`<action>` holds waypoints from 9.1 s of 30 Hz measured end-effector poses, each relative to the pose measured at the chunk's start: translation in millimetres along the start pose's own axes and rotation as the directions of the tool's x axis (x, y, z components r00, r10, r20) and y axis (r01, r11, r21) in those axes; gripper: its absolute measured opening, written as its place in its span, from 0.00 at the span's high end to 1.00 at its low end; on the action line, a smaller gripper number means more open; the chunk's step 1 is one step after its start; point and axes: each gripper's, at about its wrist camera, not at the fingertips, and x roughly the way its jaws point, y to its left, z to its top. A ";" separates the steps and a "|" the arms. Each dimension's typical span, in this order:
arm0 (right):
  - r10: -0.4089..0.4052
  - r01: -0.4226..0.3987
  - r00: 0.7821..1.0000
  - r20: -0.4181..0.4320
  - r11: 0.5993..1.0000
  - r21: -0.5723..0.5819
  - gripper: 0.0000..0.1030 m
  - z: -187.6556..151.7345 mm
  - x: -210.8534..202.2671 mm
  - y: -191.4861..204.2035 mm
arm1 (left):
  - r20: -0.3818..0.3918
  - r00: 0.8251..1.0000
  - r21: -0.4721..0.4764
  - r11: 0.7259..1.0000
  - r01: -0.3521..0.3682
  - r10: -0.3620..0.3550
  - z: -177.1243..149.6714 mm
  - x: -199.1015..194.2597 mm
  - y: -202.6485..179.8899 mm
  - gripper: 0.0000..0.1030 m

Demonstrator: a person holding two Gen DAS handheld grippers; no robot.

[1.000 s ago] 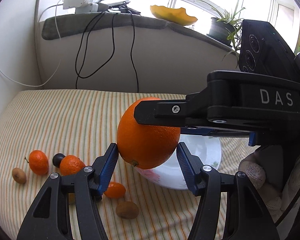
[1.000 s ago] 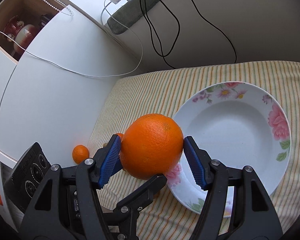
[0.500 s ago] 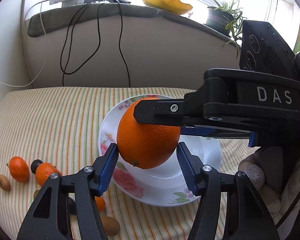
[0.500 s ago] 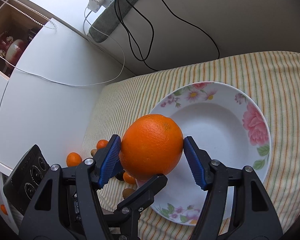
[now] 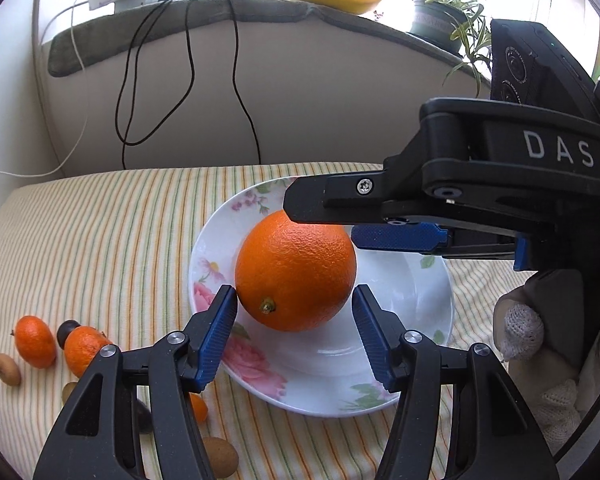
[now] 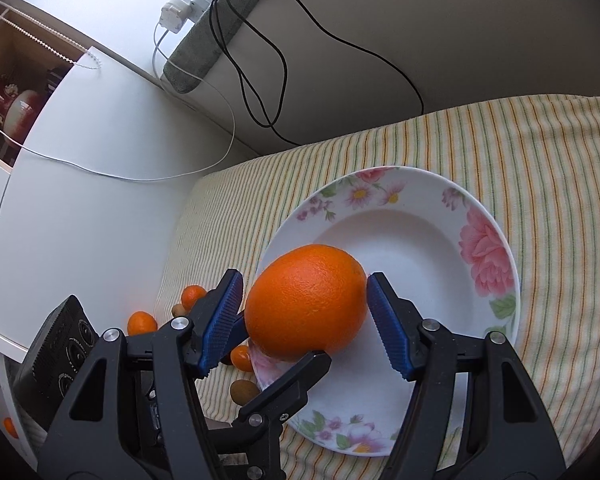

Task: Organize fruits
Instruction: 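Carry the orange over the white floral plate, lower it, open the right gripper, then move the open right gripper to the large orange against the white wall, then close the right gripper on the second large orange and lift it, then carry the orange to the plate, lower it beside the first orange, open, then withdraw the open right gripper from the plate toward the small fruits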

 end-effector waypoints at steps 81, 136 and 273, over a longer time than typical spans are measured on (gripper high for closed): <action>0.113 -0.311 0.899 -0.423 0.845 -0.435 0.20 -94.1 238.7 279.6 | 0.073 0.870 -0.487 0.779 -0.396 0.488 -165.6 -178.0 249.3 0.34; 0.178 -0.347 0.903 -0.392 0.838 -0.420 0.39 -102.5 188.3 262.3 | 0.175 0.902 -0.383 0.871 -0.308 0.396 -129.7 -171.8 197.1 0.36; -0.094 0.094 0.995 0.028 0.844 -0.528 0.55 -116.5 -32.0 93.3 | 0.101 0.971 -0.183 0.964 -0.194 0.215 -94.0 -121.7 149.4 0.47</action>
